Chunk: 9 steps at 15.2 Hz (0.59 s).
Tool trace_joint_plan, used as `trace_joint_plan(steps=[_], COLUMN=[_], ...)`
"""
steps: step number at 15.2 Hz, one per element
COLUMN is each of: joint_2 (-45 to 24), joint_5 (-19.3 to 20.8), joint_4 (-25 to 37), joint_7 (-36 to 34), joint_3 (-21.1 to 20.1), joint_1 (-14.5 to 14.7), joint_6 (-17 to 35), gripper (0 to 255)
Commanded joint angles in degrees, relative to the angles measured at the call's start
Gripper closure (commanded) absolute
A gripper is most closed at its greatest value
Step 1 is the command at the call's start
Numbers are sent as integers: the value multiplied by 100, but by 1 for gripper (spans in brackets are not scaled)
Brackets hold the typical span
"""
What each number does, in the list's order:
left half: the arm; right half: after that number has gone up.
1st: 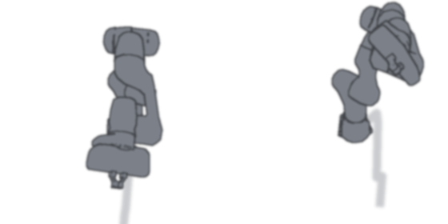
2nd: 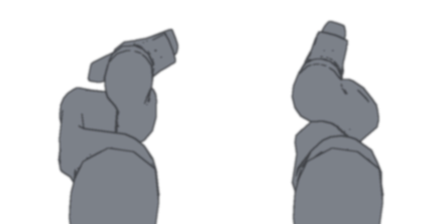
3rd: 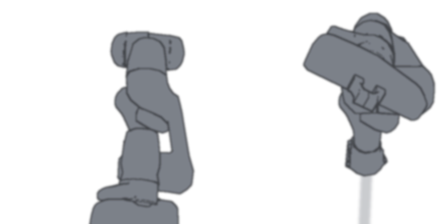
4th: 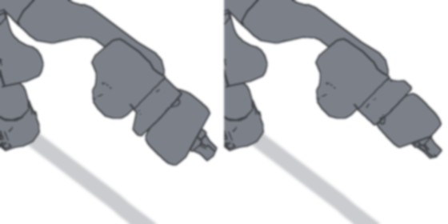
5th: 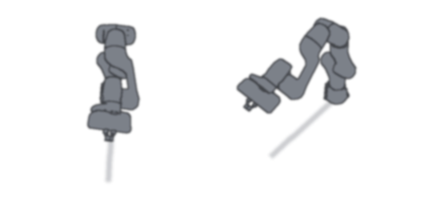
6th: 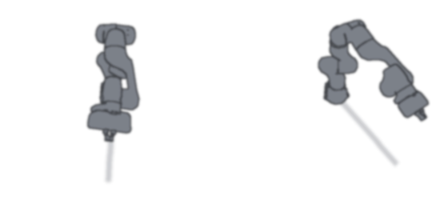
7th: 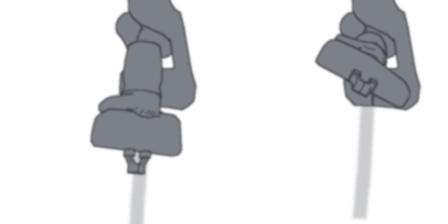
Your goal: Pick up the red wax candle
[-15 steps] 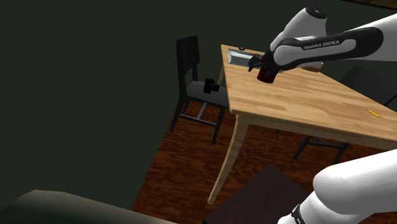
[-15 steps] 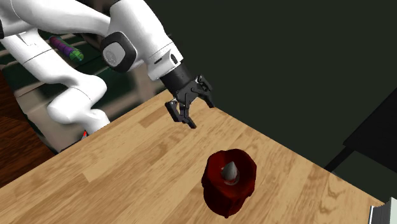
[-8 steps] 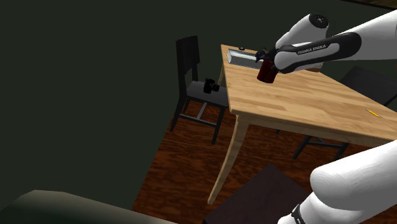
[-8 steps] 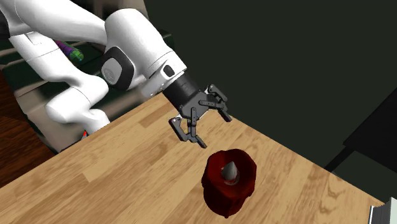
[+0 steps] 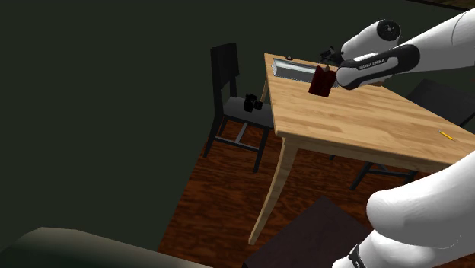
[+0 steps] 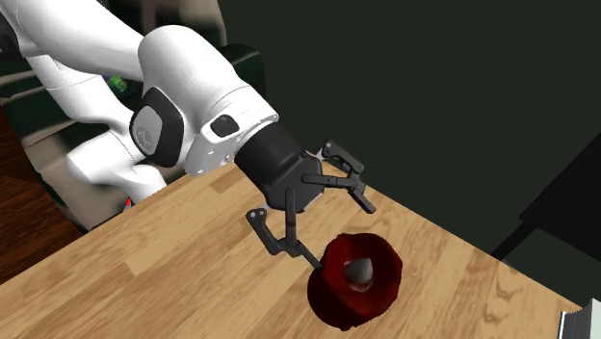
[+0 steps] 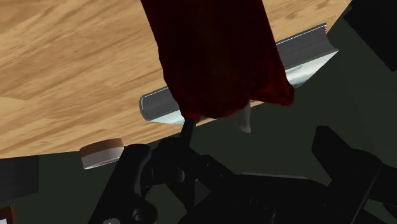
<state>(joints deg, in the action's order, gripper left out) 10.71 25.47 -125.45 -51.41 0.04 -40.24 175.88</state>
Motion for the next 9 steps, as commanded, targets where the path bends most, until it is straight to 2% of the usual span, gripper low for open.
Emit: trace_joint_plan(steps=[1,6,9], joint_2=[-138,-278,-369], joint_5=[429,1313,2197], joint_4=[139,79,81], joint_7=[-637,-1550,-2418], joint_3=[-206,-751,-1371], joint_1=[-501,-1266,-2043], joint_6=[332,667,862], gripper=[0,0,0])
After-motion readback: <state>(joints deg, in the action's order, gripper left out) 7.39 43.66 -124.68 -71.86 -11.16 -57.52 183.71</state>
